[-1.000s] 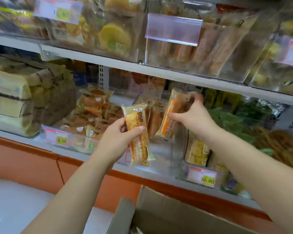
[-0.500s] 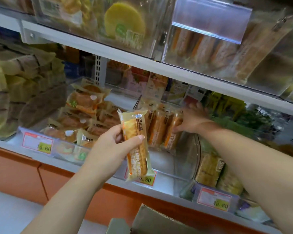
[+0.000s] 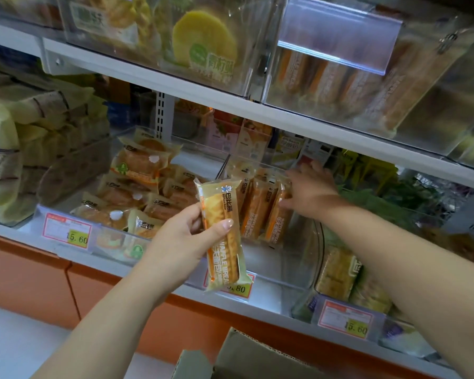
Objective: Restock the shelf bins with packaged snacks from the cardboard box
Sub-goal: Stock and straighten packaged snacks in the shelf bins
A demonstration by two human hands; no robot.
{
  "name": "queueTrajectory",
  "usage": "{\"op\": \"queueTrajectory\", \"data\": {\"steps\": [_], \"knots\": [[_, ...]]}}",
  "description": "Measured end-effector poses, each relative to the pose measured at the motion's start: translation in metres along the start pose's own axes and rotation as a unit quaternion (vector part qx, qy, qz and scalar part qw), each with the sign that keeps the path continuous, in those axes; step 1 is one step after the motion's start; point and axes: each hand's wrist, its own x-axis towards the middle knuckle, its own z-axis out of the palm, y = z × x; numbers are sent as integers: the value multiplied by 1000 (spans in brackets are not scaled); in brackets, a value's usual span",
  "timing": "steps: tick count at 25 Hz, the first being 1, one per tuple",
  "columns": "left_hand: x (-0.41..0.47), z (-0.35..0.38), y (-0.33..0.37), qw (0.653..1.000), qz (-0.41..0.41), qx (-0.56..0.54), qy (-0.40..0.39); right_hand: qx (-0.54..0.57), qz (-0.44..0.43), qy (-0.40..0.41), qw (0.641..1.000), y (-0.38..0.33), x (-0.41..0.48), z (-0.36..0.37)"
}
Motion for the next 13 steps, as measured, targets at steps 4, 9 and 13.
{"op": "queueTrajectory", "data": {"steps": [4,9,13], "knots": [[-1,8,2,1000,14,23,7,479,-82,-184,855,-25,-69,-34],[5,19,4,991,51,88,91,627,-60,-150,762,-49,-92,-10],[8,9,-1,939,87,264,202,679,134,-72,718,-49,-54,14]]}}
